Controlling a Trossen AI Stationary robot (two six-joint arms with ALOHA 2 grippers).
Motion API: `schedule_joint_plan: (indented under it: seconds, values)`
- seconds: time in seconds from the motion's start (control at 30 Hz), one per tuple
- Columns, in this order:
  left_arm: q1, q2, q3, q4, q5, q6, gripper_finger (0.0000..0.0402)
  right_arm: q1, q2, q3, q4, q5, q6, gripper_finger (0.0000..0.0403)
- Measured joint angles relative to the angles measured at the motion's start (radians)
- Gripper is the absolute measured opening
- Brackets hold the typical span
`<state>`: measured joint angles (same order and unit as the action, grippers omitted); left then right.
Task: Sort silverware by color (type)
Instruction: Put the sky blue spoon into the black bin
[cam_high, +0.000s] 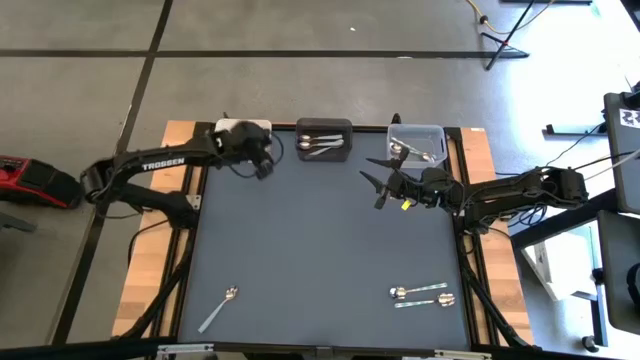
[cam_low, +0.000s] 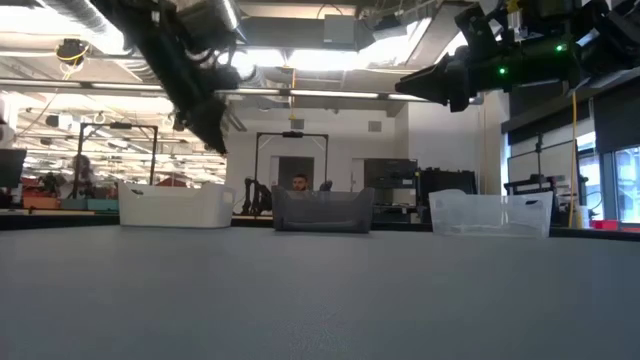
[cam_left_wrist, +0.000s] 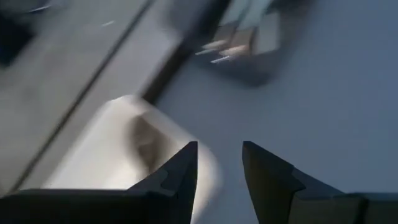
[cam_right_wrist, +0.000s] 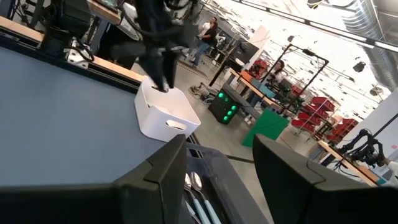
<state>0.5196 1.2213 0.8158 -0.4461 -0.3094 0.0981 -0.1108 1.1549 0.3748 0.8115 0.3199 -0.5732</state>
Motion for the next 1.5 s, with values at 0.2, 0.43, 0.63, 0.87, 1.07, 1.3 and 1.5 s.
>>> schedule_joint_plan:
  seconds: [0.2,0.43,0.63,0.87,1.07,1.3,1.5]
  values:
    - [-0.223,0.000,0.001,-0.046,0.112,-0.126,0.0121,0.002,0.000,0.000,-0.001,-0.061,0.043,0.0179]
    - [-0.538,0.010,0.001,-0.096,0.089,-0.448,0.0121,0.087,0.000,0.000,-0.018,-0.095,0.071,0.0179]
    - [-0.802,0.064,0.002,-0.092,0.024,-0.737,0.0121,0.200,0.000,0.000,-0.038,-0.092,0.078,0.0179]
    - [-1.002,0.169,0.031,-0.031,0.012,-0.978,0.0121,0.322,0.000,0.000,-0.084,-0.088,0.146,0.0179]
    - [-1.112,0.312,0.211,-0.109,0.007,-1.045,0.0121,0.438,0.001,0.000,-0.100,-0.085,0.235,0.0179]
    - [-1.240,0.438,0.382,-0.273,0.054,-1.258,0.0121,0.568,0.001,0.000,-0.116,-0.022,0.289,0.0179]
    - [-1.361,0.460,0.396,-0.292,0.086,-1.541,0.0121,0.651,0.001,0.000,-0.117,0.006,0.337,0.0179]
